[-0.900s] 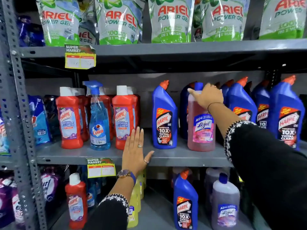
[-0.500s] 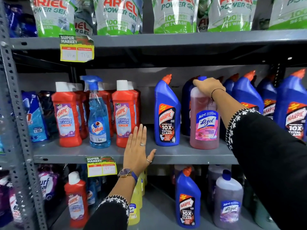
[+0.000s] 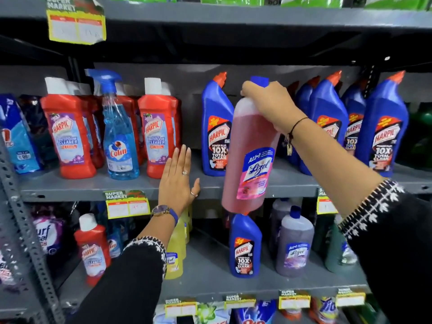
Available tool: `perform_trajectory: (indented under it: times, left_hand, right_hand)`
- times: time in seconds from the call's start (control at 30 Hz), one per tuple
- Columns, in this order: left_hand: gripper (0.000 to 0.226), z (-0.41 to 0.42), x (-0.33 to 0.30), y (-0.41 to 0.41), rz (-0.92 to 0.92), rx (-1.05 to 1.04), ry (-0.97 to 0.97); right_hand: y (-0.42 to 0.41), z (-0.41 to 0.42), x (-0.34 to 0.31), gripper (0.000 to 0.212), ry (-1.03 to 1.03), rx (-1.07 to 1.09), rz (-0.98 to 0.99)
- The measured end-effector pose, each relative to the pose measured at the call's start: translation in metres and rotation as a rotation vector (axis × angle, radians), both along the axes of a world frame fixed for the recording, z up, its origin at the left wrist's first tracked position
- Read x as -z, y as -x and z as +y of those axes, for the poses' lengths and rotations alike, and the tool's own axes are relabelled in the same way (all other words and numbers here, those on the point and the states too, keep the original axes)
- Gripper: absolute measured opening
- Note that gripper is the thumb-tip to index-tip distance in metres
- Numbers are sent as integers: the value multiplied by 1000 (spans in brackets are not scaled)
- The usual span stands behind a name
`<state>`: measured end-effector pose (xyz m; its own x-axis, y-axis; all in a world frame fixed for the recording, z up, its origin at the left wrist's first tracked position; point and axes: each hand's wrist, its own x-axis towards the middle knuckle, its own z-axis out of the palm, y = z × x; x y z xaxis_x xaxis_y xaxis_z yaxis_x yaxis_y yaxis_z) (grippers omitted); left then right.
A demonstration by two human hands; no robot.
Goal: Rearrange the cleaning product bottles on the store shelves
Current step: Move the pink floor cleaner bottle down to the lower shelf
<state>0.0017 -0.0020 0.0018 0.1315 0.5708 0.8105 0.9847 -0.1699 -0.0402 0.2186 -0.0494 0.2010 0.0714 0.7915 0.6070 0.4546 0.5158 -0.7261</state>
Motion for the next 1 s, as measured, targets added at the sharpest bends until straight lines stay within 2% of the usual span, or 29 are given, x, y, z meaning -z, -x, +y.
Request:
perform_trajectory:
  times: [0.23, 0.5, 0.63, 0.83, 1.0]
  left_hand:
    - [81, -1, 0, 0, 63, -61, 12]
    - [80, -1, 3, 0, 26, 15, -41]
    - [80, 2, 5, 1, 22, 21, -68]
    - [81, 6, 7, 3, 35, 29, -103]
    - [80, 6, 7, 2, 40, 24, -115]
  right_hand:
    - [35, -15, 126, 38, 134, -35, 34]
    - [76, 4, 265, 38, 202, -10, -138]
    - [88, 35, 289, 29, 264, 25, -158]
    - [100, 76, 313, 43, 360, 71, -262]
    - [104, 98, 322, 48, 444, 120, -256]
